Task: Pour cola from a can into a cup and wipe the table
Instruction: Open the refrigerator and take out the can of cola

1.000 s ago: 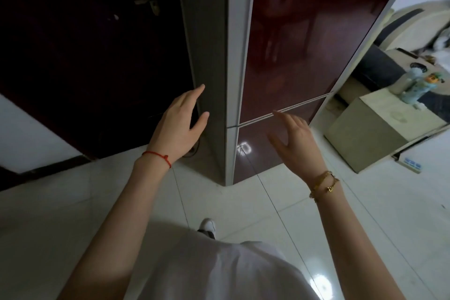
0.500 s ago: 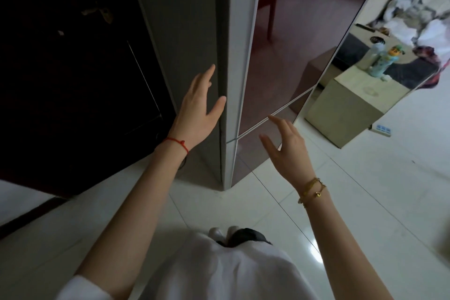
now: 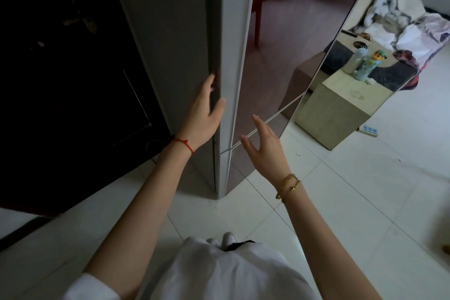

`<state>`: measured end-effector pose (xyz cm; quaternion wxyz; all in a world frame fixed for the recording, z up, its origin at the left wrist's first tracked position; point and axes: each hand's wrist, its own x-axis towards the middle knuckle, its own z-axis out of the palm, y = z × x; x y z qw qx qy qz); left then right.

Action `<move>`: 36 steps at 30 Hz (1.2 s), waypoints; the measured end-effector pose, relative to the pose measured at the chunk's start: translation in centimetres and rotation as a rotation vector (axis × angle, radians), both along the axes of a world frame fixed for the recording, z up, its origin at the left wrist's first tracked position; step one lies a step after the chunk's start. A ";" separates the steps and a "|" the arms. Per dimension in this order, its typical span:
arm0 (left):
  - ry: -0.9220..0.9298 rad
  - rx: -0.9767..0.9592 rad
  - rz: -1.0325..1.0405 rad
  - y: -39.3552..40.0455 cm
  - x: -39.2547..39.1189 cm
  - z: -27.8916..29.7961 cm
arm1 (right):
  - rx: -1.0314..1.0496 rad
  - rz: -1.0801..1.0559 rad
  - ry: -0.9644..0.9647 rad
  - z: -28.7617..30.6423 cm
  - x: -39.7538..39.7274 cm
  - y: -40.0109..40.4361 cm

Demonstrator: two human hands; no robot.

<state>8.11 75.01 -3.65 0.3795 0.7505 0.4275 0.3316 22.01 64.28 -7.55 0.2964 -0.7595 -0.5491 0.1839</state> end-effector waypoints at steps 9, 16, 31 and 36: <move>0.016 0.102 0.091 0.9 0.7 0.4 | 0.045 -0.004 -0.002 -1.1 -0.1 2.4; 0.011 0.181 0.082 0.0 0.8 0.5 | 0.038 -0.019 0.021 -2.1 0.0 3.5; -0.058 0.550 -0.358 -6.6 5.9 -0.3 | 0.273 -0.404 0.022 -1.2 2.2 -4.6; -0.098 0.712 -0.372 -7.5 8.8 0.0 | 0.304 -0.514 -0.052 -1.2 3.9 -7.8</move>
